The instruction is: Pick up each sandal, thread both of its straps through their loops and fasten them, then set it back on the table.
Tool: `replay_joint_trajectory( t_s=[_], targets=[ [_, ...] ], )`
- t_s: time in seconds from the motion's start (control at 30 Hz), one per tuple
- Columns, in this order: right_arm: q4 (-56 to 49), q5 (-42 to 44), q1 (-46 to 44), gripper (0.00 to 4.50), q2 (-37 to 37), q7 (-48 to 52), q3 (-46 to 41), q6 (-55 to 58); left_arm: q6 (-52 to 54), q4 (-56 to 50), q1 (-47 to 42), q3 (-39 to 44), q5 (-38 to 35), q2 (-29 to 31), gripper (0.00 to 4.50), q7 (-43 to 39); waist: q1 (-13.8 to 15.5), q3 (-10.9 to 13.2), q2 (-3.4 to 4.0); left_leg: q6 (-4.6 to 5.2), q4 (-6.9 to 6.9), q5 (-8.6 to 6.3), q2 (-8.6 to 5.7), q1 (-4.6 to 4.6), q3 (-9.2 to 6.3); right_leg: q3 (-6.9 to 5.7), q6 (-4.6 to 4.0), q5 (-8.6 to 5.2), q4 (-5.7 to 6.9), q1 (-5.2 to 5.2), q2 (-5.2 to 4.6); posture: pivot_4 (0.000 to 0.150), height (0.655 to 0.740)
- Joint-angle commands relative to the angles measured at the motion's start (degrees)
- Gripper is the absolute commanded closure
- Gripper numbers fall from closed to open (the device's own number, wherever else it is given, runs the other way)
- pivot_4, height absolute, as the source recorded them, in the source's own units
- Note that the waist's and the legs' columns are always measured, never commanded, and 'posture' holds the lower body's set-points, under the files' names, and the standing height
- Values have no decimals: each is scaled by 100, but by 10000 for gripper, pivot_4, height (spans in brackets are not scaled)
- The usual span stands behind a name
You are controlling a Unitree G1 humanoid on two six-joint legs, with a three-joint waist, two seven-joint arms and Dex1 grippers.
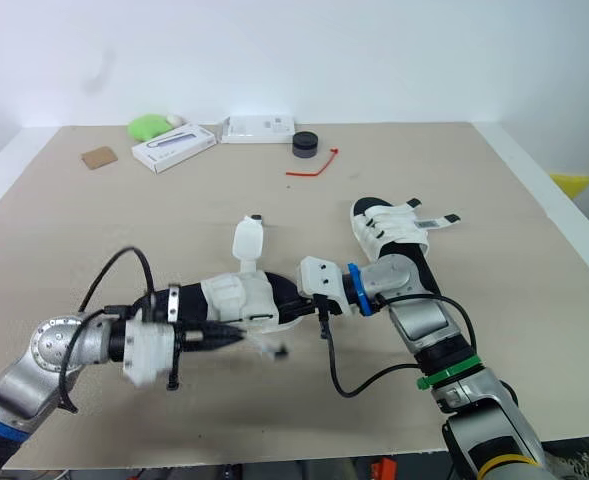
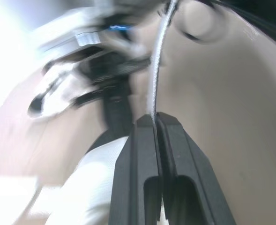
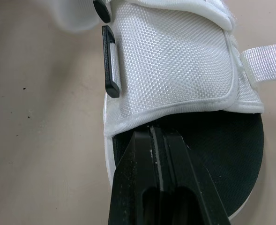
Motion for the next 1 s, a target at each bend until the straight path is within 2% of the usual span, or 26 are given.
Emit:
replay_joint_trajectory(
  t_s=[0.03,0.1,0.23,0.33,0.53,0.83,1.0],
  targets=[
    [-68,-65,57,45000,-56,-8,11,3,2052,-417,-347,596,-1922,-88,44151,771,2,0,0,0,0,0,0,0,-4,-1,0,0,0,1,4,1500,7400],
    [-73,-64,56,45000,-50,-9,14,3,2941,-373,-432,897,-2868,-276,44151,1336,4,0,0,0,0,0,0,-2,-11,0,-1,-1,0,1,7,1500,7400],
    [-43,-70,37,45000,-58,3,13,-22,3965,-177,-435,1421,-3997,-760,44151,2340,3,0,0,-1,0,0,-1,-2,-14,-1,-2,0,0,1,5,1500,7400],
    [-37,-68,26,45000,-67,16,10,-26,4405,-42,-305,1731,-4449,-1068,44151,2848,6,0,0,-5,0,2,-5,-4,-22,-2,-5,2,0,1,3,1500,7400],
    [-54,-66,31,45000,-67,15,14,-8,4831,77,-139,2056,-4707,-1478,44151,3259,11,0,0,-15,0,8,-19,-6,-35,0,-8,5,2,5,0,1500,7400],
    [-30,-64,-27,45000,-64,43,14,11,5156,311,-396,2035,-4433,-1484,44151,2644,11,0,0,-19,0,11,-25,-6,-41,0,-7,3,2,9,7,1500,7400],
    [-79,-53,-4,45000,-54,26,17,43,5299,856,-669,1969,-4142,-1506,44151,2260,10,0,0,-20,0,11,-28,-7,-41,0,-7,3,2,9,9,1500,7400]
  ],
)
